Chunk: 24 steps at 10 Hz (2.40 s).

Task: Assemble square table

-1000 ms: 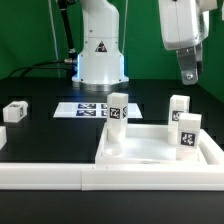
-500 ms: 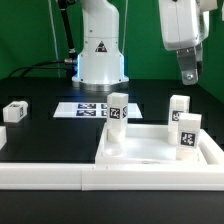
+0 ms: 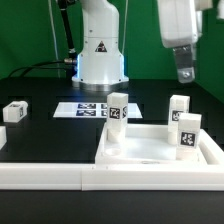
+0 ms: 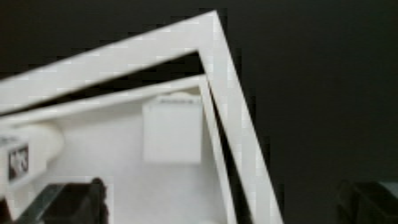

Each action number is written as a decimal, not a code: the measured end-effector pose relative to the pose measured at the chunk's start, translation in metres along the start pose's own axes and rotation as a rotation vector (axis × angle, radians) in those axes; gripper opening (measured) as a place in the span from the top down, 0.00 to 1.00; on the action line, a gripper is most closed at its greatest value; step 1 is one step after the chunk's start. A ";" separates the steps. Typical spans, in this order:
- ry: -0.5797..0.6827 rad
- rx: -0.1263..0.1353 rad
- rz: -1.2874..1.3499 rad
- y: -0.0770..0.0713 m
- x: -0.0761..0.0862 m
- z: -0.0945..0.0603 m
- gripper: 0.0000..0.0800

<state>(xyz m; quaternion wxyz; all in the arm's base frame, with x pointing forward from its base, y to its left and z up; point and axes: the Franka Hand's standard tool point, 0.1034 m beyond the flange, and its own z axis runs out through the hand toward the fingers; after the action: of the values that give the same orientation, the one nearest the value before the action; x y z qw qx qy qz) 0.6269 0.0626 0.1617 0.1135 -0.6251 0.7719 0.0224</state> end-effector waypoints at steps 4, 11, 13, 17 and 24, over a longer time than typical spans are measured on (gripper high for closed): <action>0.023 0.030 -0.399 0.015 0.076 -0.030 0.19; 0.049 0.028 -0.891 0.016 0.080 -0.022 0.19; 0.096 0.032 -1.107 0.049 0.127 -0.015 0.19; 0.208 -0.056 -1.598 0.107 0.241 -0.006 0.19; 0.108 -0.148 -1.697 0.116 0.269 -0.002 0.19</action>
Offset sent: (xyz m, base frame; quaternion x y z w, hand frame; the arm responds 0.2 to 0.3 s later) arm -0.0072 -0.0616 0.0039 0.0418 0.0026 -0.2142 0.9759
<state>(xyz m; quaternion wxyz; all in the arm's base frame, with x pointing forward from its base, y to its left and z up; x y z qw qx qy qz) 0.4626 -0.1712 0.0965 0.0137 -0.9978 0.0429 -0.0496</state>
